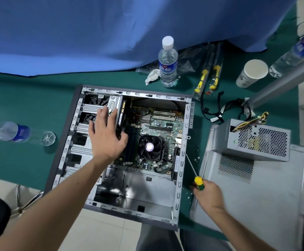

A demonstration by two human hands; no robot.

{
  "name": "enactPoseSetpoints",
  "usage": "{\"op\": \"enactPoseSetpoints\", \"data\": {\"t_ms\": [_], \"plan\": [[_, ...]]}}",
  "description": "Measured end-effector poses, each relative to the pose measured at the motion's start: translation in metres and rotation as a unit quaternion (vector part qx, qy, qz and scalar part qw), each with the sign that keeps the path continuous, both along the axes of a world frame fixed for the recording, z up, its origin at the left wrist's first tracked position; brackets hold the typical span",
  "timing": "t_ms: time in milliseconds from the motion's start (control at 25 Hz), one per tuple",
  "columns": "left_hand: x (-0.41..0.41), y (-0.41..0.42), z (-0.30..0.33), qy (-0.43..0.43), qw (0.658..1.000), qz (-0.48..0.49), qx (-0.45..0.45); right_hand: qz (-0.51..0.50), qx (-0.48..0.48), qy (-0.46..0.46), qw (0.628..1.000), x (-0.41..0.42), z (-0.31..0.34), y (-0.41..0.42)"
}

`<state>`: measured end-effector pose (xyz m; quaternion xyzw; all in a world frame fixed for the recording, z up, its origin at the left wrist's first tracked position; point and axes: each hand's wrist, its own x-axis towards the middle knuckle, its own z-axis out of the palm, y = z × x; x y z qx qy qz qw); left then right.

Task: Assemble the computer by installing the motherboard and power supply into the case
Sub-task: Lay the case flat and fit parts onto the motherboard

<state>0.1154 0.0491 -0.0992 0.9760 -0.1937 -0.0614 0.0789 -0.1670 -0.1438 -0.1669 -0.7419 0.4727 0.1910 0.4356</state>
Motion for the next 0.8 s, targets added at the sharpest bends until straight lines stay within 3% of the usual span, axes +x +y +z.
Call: {"op": "enactPoseSetpoints", "data": {"t_ms": [360, 680, 800], "plan": [[0.001, 0.001, -0.001, 0.002, 1.0, 0.002, -0.005, -0.046, 0.008, -0.082, 0.996, 0.005, 0.014, -0.009], [-0.003, -0.003, 0.004, 0.043, 0.999, 0.009, 0.022, -0.095, -0.022, -0.25, 0.963, 0.052, 0.094, -0.027], [-0.021, -0.025, 0.026, 0.034, 0.997, -0.011, -0.07, -0.077, 0.004, -0.249, 0.965, 0.078, 0.125, -0.032]]}}
